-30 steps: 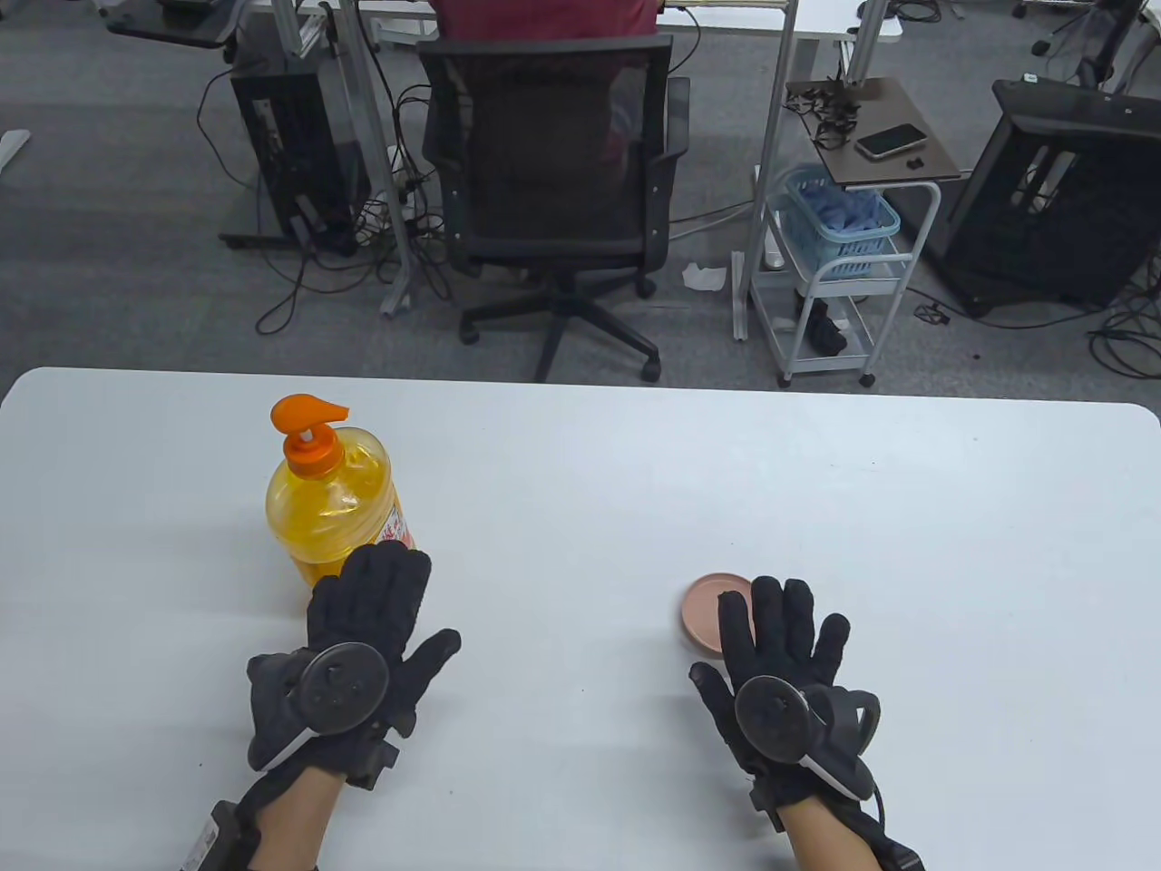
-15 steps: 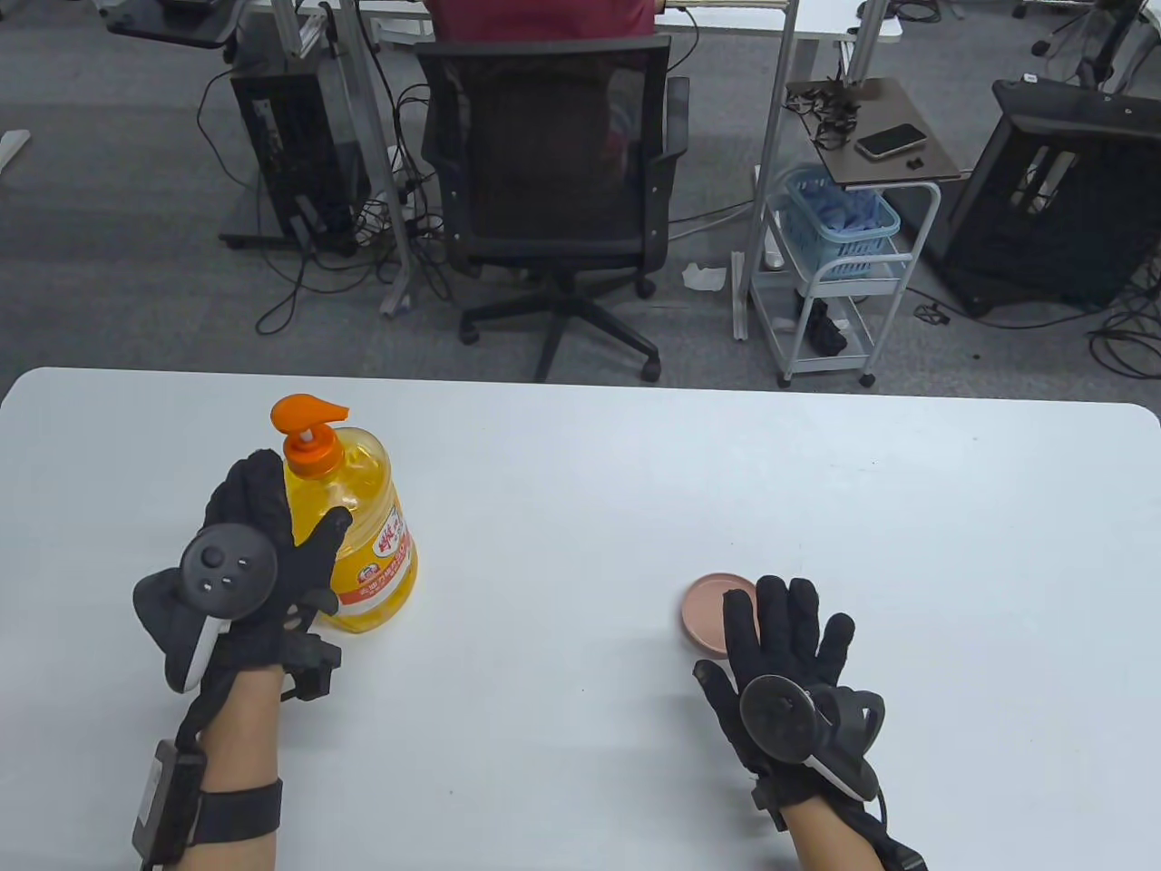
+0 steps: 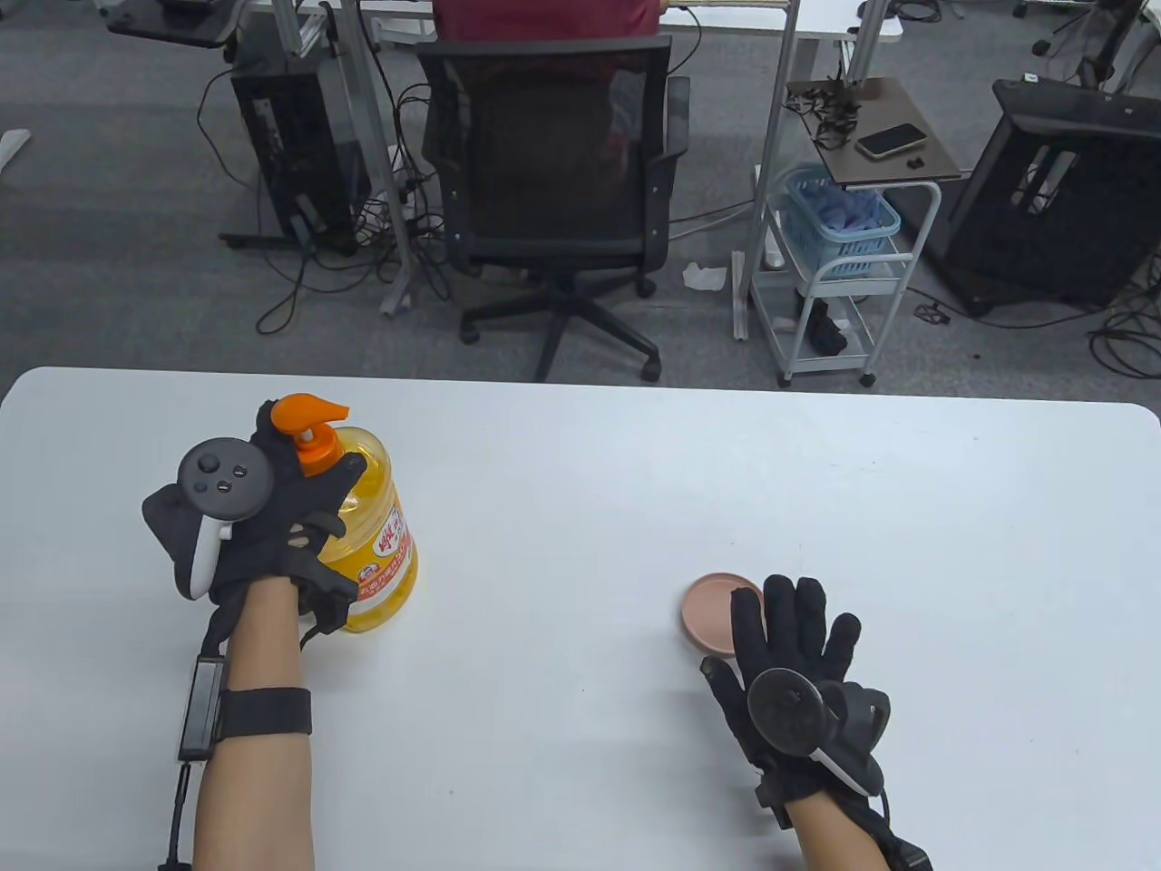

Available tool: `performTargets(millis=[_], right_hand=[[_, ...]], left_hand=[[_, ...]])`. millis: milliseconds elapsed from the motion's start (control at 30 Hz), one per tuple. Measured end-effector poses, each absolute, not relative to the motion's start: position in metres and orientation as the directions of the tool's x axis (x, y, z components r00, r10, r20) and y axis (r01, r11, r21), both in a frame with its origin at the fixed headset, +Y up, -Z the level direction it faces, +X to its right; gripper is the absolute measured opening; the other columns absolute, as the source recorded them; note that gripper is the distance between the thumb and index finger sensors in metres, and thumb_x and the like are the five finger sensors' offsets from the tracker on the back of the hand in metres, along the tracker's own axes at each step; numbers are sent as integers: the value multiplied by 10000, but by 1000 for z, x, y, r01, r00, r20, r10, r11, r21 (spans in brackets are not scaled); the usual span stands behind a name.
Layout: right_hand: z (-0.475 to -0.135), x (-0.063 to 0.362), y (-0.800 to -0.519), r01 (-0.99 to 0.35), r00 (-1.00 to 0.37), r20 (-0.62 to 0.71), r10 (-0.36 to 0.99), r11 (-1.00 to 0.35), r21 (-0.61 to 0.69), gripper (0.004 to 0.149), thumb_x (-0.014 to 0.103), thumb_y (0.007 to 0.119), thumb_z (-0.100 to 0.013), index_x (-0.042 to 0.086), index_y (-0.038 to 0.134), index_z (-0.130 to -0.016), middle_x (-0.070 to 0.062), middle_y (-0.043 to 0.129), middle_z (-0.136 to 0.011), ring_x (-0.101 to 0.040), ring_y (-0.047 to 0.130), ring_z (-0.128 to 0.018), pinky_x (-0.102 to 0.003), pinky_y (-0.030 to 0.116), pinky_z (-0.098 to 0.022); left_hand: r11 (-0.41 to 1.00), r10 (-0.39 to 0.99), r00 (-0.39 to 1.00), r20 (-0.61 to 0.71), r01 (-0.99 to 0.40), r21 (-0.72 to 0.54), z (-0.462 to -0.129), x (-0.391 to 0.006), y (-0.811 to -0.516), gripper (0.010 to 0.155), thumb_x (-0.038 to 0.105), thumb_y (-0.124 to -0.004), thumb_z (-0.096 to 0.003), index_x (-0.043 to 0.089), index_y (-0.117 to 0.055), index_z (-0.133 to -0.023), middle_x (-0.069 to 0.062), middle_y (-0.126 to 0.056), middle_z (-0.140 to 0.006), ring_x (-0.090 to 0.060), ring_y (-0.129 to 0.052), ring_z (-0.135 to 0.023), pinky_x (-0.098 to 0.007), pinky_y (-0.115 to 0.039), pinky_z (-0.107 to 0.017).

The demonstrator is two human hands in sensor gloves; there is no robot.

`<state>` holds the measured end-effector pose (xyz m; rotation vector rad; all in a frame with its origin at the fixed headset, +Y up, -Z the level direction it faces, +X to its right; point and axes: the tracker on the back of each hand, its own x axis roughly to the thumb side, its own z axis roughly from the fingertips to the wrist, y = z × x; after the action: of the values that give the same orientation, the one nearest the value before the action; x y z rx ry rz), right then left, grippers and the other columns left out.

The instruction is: Press dish soap pump onto seasoning dish

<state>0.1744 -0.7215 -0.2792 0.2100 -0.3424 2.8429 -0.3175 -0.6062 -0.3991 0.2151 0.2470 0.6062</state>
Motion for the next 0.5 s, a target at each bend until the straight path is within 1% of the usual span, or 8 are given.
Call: performTargets(millis=[67,133,200,233,367,500], right_hand=[[-280,176,-722,-283,-953,169,251,-936,-210,772,492,732,-563,106,403,-1145,-246,235,-1169,-454,86,-1016,-737,100,-638],[-281,177,-722,-284,-954,163,253,-935,-210,771,490,732,-564,105,402,-1145,-246,237,-1168,-454,86,-1016,-736,101,-638],[-282,178,-722,-288,-953,158,258,-934,-212,771,489,731,-564,104,403,-1145,-246,240,-1168,-453,85,-1017,-736,102,-638],[-282,180,-722,-291,-953,154,262,-932,-214,768,487,732,-565,103,404,-1144,-247,240,-1168,-453,85,-1017,-736,103,-638],[-282,182,-721,-292,-953,146,264,-931,-218,769,487,731,-564,101,405,-1144,-248,243,-1167,-453,86,-1017,-736,104,-638],[-282,183,-721,-294,-953,138,269,-931,-218,766,486,731,-565,100,408,-1143,-249,243,-1167,-454,87,-1017,-735,105,-639]], left_hand=[[796,585,795,-162,-524,304,-399,-316,-605,913,618,-867,-405,214,-409,-1084,-37,-674,-1074,-332,-693,-1042,-633,-620,-722],[801,568,808,-157,-498,334,-398,-311,-601,882,584,-886,-402,203,-455,-1072,-52,-707,-1040,-341,-726,-1004,-618,-635,-714],[814,540,827,-153,-469,343,-396,-308,-600,868,586,-887,-398,197,-484,-1061,-62,-732,-1015,-347,-752,-969,-601,-661,-699],[802,557,817,-145,-485,349,-394,-305,-600,866,581,-894,-395,197,-492,-1060,-81,-735,-1009,-353,-750,-961,-601,-658,-698],[788,575,808,-130,-503,355,-389,-292,-597,860,566,-918,-384,203,-516,-1052,-81,-741,-992,-365,-744,-943,-606,-646,-693],[769,594,802,-69,-541,341,-382,-268,-590,861,561,-924,-386,207,-513,-1055,-87,-732,-989,-369,-725,-939,-602,-629,-697]])
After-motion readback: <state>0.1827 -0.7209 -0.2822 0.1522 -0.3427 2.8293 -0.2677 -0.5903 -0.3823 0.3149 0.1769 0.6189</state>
